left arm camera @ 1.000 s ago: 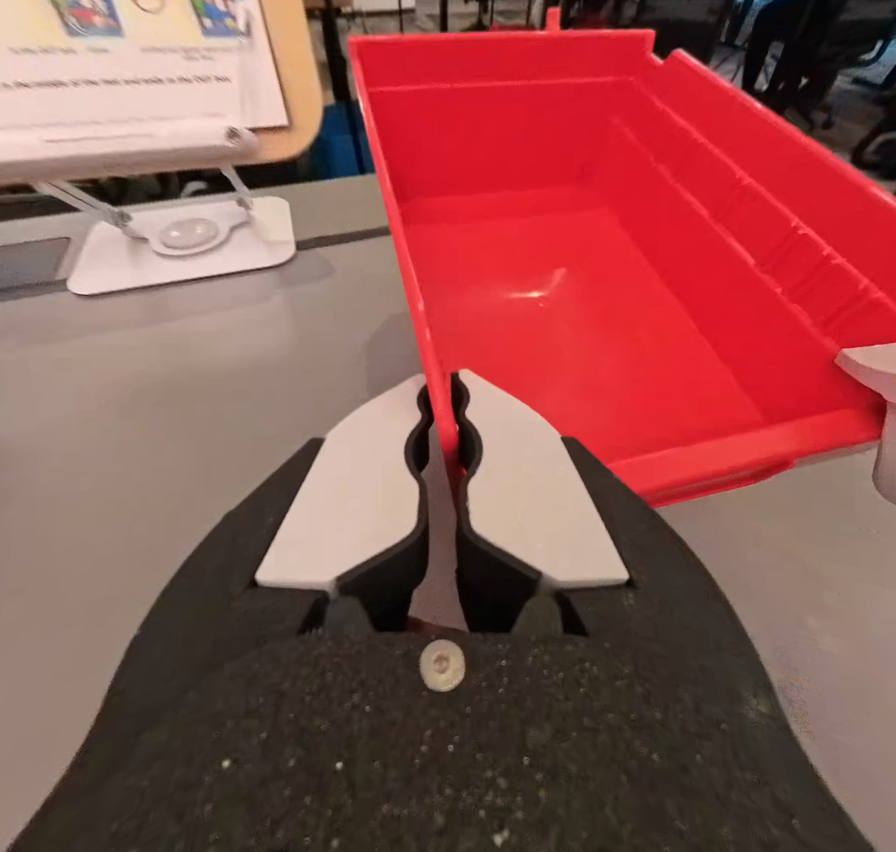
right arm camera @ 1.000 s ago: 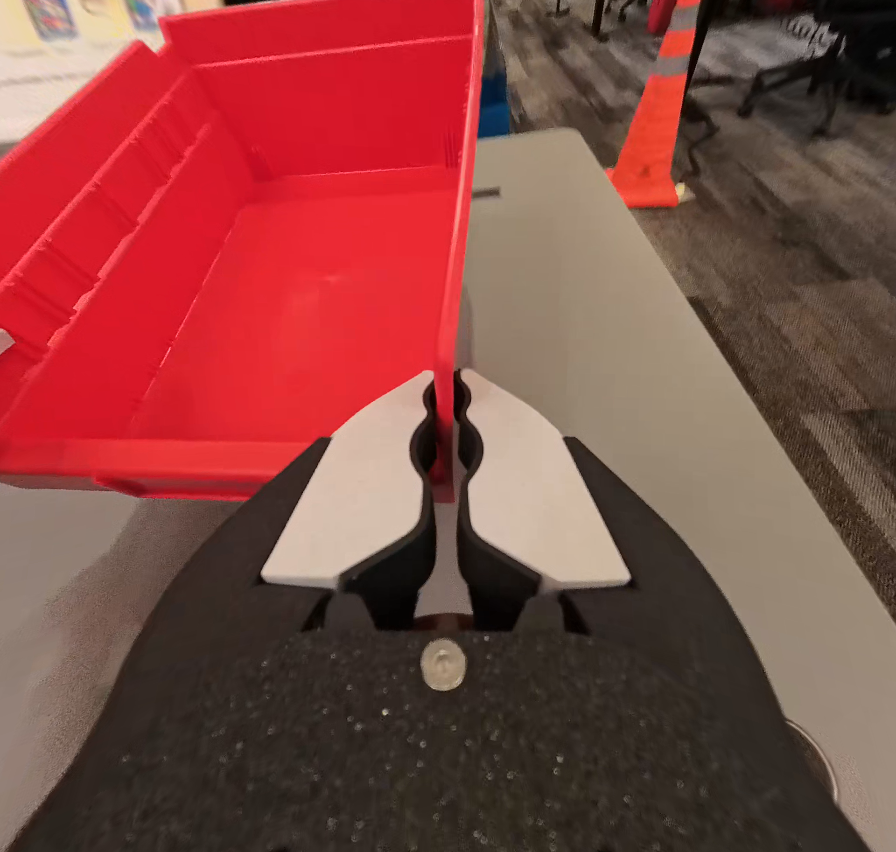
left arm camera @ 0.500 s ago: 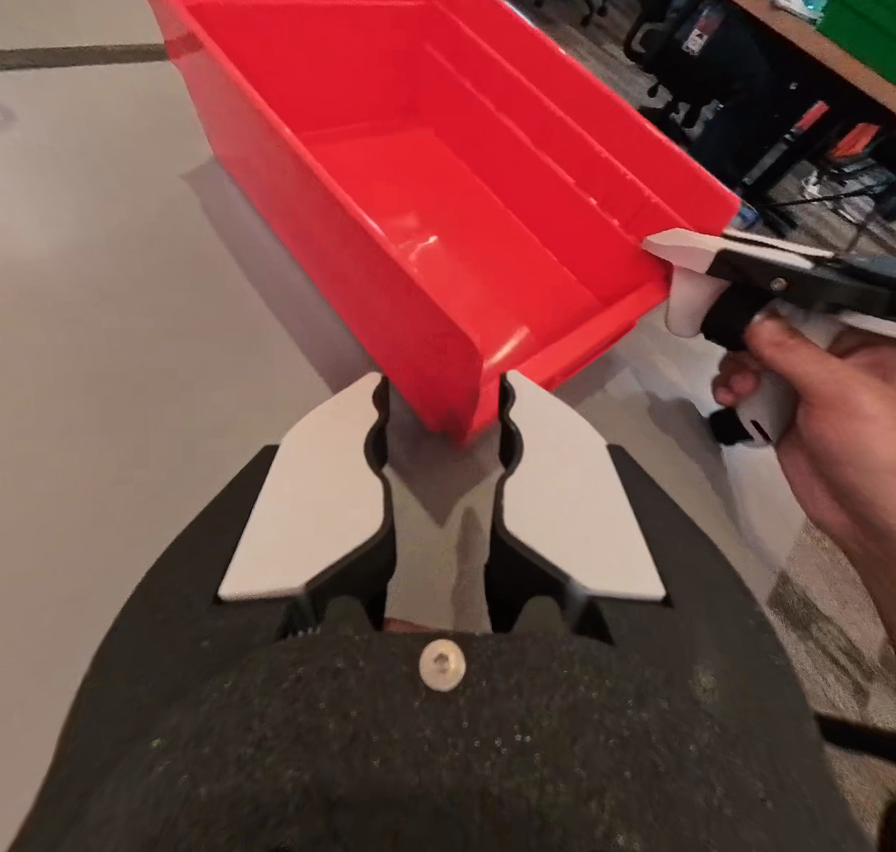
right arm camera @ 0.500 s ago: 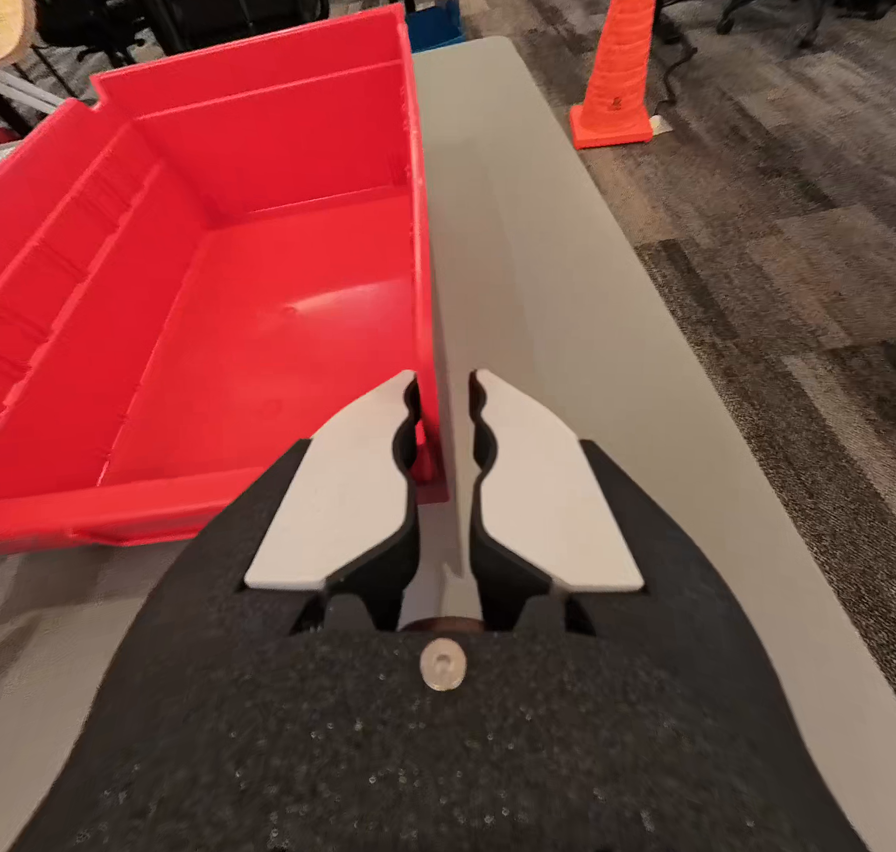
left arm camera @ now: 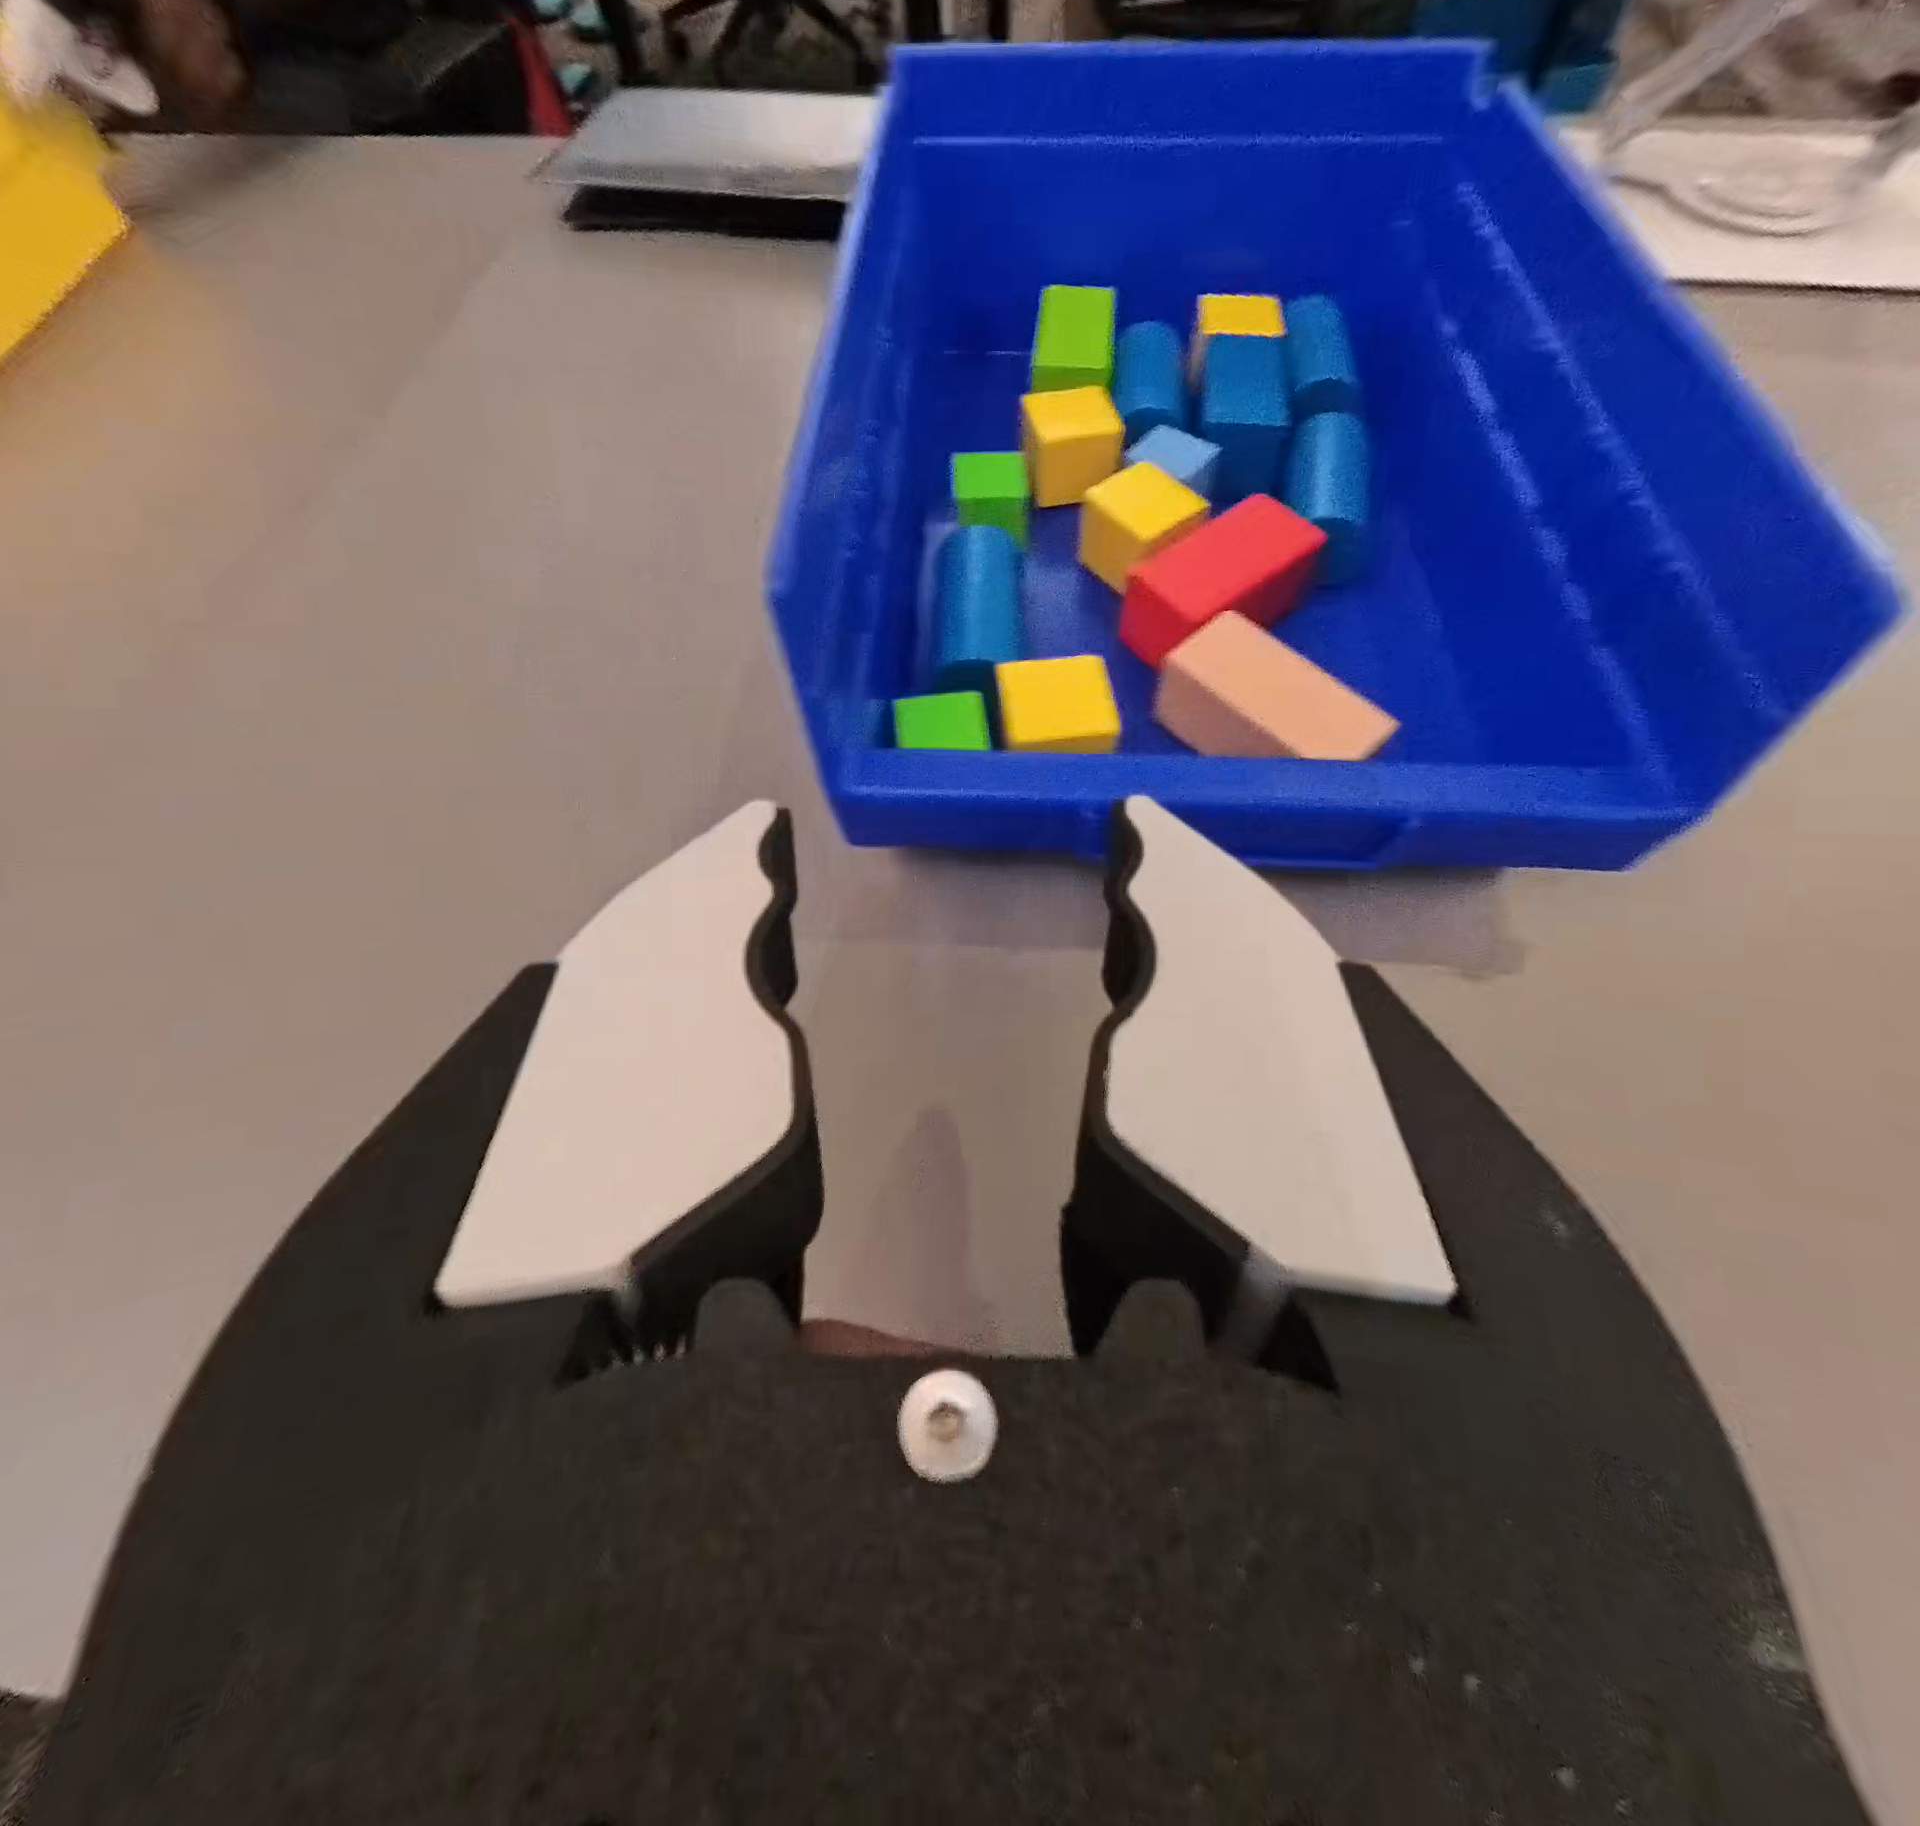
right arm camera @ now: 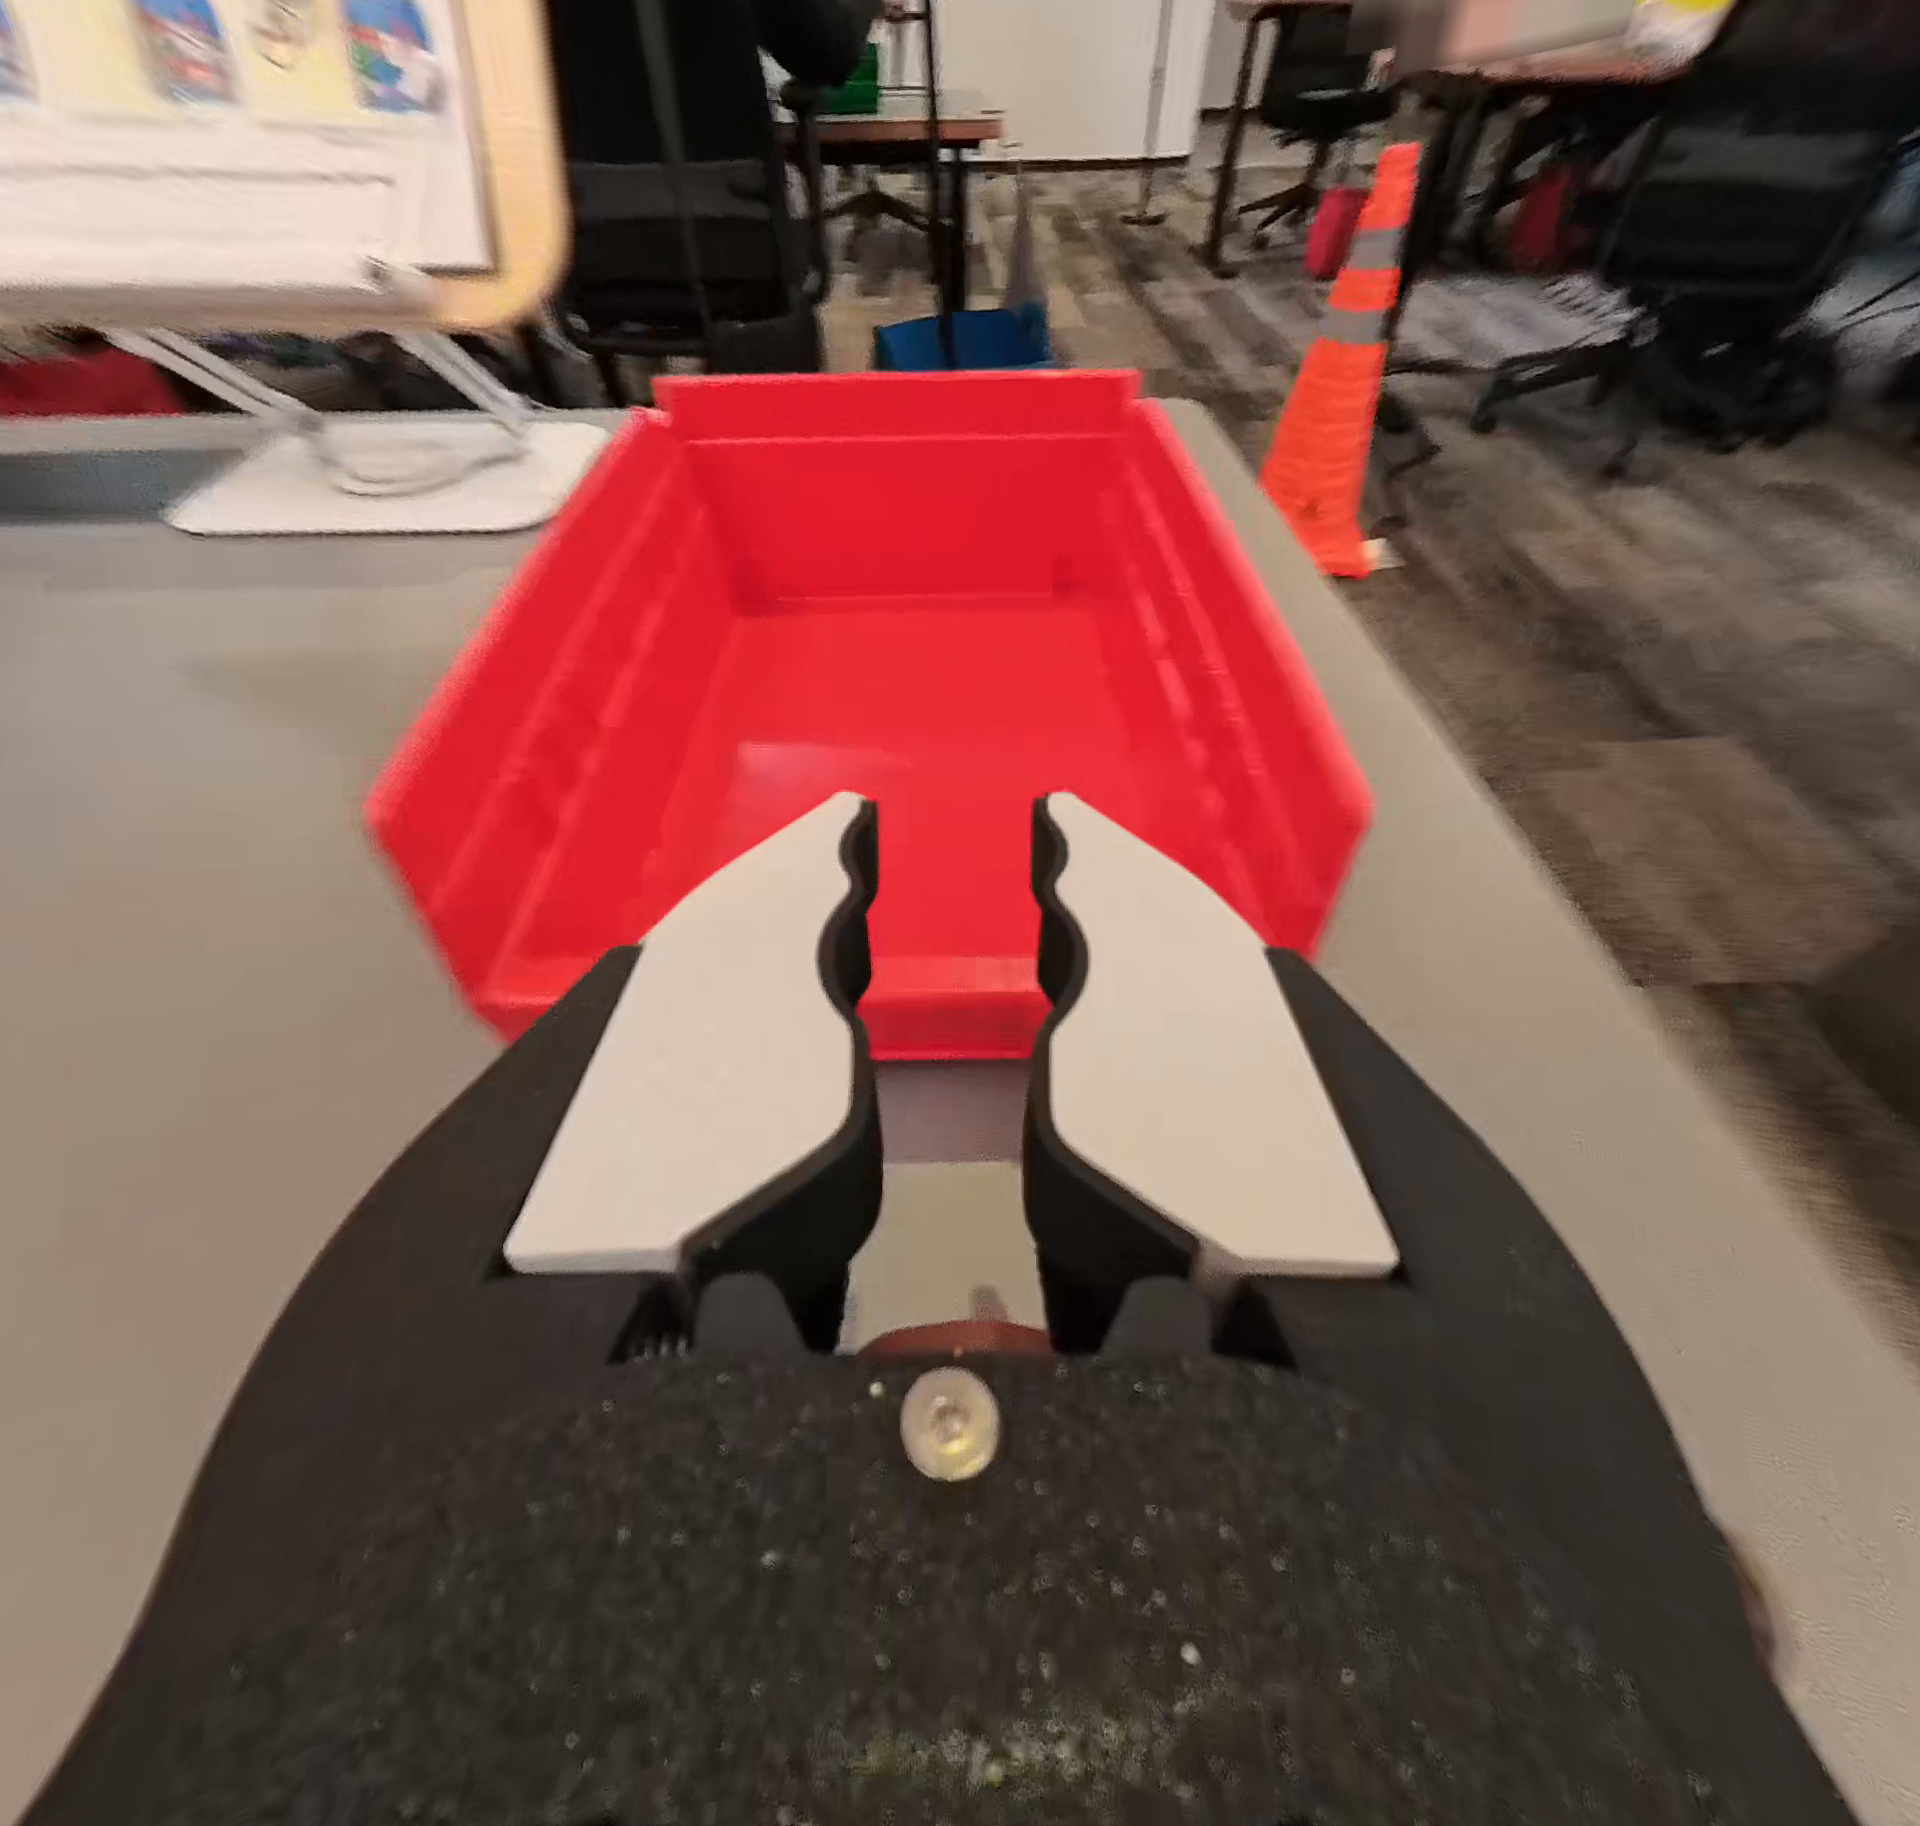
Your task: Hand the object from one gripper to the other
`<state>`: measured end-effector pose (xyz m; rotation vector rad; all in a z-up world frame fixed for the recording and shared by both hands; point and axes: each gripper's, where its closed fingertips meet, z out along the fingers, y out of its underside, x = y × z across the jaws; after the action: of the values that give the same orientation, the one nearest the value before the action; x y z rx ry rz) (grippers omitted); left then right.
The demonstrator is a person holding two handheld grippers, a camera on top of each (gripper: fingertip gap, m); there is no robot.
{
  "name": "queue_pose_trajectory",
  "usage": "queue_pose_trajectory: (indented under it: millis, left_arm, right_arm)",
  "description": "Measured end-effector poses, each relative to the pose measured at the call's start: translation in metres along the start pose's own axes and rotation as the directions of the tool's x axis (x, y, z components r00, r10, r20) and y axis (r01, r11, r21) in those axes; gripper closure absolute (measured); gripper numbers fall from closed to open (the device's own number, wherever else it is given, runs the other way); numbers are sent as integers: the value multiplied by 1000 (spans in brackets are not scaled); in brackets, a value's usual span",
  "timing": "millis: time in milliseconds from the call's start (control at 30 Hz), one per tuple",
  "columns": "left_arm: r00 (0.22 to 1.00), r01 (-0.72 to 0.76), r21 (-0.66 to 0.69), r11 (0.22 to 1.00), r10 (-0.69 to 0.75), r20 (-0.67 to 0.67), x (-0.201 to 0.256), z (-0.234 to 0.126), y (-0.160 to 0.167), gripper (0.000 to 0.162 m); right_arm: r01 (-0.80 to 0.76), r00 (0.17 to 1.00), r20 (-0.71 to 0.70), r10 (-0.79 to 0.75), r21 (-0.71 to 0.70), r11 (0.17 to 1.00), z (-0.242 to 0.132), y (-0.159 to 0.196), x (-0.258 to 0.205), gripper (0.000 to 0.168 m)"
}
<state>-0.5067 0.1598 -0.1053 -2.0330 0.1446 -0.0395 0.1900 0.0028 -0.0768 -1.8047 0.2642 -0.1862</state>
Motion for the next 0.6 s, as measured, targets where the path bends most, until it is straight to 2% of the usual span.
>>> queue_pose_trajectory:
  millis: [67, 200, 233, 333, 467, 600]
  left_arm:
    - [999, -14, 22, 1000, 13, 46, -21, 13, 0, 113]
    - [997, 63, -18, 998, -63, -48, -27, 51, -3, 114]
    - [993, 86, -22, 996, -87, -75, -29, 59, -4, 121]
    - [980, 99, -34, 995, -103, -168, -26, 69, -4, 159]
    - [990, 48, -50, 998, -54, -128, -30, 68, -3, 159]
    - [989, 57, -48, 997, -63, -134, -30, 67, -3, 159]
  right_arm:
    - [-77, 992, 102, 75, 17, 997, -3, -6, -28, 142]
    - [-81, 982, 174, 72, 43, 996, -14, 0, -69, 143]
    - [-76, 980, 187, 67, 42, 996, -16, 6, -77, 143]
    - [-63, 977, 206, 62, -5, 998, -16, 24, -88, 144]
    - [-70, 976, 204, 71, -10, 997, -16, 26, -80, 144]
    - [-83, 976, 201, 89, -38, 996, -13, 32, -67, 144]
